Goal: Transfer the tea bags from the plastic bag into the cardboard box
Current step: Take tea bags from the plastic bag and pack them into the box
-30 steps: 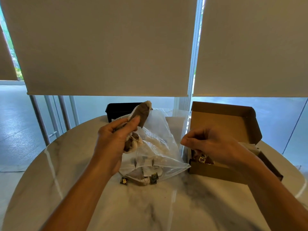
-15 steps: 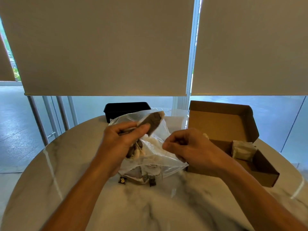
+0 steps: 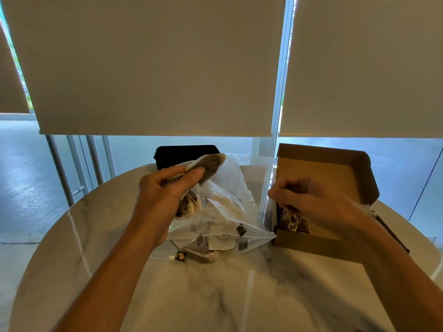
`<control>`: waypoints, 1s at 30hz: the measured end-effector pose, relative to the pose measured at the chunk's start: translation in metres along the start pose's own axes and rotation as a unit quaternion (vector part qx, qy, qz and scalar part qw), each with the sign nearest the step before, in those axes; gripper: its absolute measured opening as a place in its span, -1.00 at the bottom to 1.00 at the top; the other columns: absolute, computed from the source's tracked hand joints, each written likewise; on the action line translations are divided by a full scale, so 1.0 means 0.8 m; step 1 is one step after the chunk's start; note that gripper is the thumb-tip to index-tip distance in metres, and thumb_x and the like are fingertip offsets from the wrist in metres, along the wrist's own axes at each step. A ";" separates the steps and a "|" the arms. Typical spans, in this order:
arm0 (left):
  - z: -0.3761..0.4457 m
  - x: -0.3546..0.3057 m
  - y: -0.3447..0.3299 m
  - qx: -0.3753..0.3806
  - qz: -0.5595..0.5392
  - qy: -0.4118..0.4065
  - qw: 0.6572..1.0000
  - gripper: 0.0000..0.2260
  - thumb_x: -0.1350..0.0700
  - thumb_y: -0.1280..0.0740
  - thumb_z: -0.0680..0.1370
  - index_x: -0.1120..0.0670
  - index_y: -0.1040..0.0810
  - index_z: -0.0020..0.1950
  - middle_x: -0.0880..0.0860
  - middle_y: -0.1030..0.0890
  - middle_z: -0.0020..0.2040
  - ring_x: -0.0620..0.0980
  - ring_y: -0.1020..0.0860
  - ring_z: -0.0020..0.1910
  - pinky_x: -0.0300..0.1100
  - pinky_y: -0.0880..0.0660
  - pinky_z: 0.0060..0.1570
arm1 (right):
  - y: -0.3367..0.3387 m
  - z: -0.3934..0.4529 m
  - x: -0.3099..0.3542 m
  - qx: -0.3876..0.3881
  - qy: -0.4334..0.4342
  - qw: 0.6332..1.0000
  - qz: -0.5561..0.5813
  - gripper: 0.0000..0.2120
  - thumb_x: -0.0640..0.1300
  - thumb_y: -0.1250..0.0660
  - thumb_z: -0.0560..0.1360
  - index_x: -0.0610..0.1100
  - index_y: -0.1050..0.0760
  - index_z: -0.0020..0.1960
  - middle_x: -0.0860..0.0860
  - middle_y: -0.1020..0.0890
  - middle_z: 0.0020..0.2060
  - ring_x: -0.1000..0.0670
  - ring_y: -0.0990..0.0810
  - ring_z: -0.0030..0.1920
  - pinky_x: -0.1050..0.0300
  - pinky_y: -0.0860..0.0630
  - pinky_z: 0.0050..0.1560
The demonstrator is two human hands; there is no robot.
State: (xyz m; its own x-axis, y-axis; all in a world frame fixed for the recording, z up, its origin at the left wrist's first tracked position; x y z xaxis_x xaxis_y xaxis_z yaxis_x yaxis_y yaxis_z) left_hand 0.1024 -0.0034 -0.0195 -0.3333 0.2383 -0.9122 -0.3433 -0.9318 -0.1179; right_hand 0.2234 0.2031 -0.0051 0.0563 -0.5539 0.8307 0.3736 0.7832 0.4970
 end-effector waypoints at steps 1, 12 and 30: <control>0.000 0.001 0.000 -0.006 0.007 -0.002 1.000 -0.97 0.16 -0.42 0.45 0.07 -0.66 -0.16 0.15 -0.54 -0.39 -0.08 -0.45 -0.56 -0.35 -0.37 -0.55 | 0.004 -0.001 0.000 -0.022 0.001 0.998 0.055 -0.88 -0.10 -0.34 0.48 -0.09 -0.62 -0.17 0.05 -0.58 -0.43 0.07 -0.50 -0.39 0.24 -0.45 -0.32; -0.001 0.008 0.003 0.006 0.107 -0.024 0.994 -0.95 0.08 -0.46 0.41 -0.08 -0.66 -0.19 -0.08 -0.62 -0.42 -0.18 -0.55 -0.44 -0.40 -0.46 -0.43 | 0.010 0.004 -0.005 -0.189 0.061 0.980 0.026 -0.88 -0.05 -0.34 0.50 0.00 -0.60 -0.20 0.11 -0.56 -0.47 0.17 -0.47 -0.45 0.22 -0.46 -0.32; -0.003 0.014 0.012 -0.025 0.244 -0.094 0.965 -0.88 -0.06 -0.47 0.38 -0.18 -0.63 -0.11 -0.16 -0.65 -0.33 -0.22 -0.61 -0.28 -0.29 -0.52 -0.28 | 0.020 0.002 -0.012 -0.093 0.032 0.963 -0.252 -0.84 -0.12 -0.41 0.46 0.04 -0.54 -0.28 0.07 -0.60 -0.34 0.06 -0.56 -0.29 0.27 -0.45 -0.29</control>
State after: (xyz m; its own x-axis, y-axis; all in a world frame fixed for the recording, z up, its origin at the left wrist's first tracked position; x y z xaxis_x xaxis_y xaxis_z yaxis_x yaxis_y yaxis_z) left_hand 0.0974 -0.0105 -0.0320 -0.5996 -0.1913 -0.7771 -0.0638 -0.9565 0.2847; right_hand 0.2274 0.2213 -0.0044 -0.1208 -0.8709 0.4764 0.5272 0.3504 0.7741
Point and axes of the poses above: each hand's wrist, its own z-axis towards the middle knuckle, its own y-axis out of the back of the hand, x = y × z, the point moved 1 cm from there along z, towards the middle knuckle
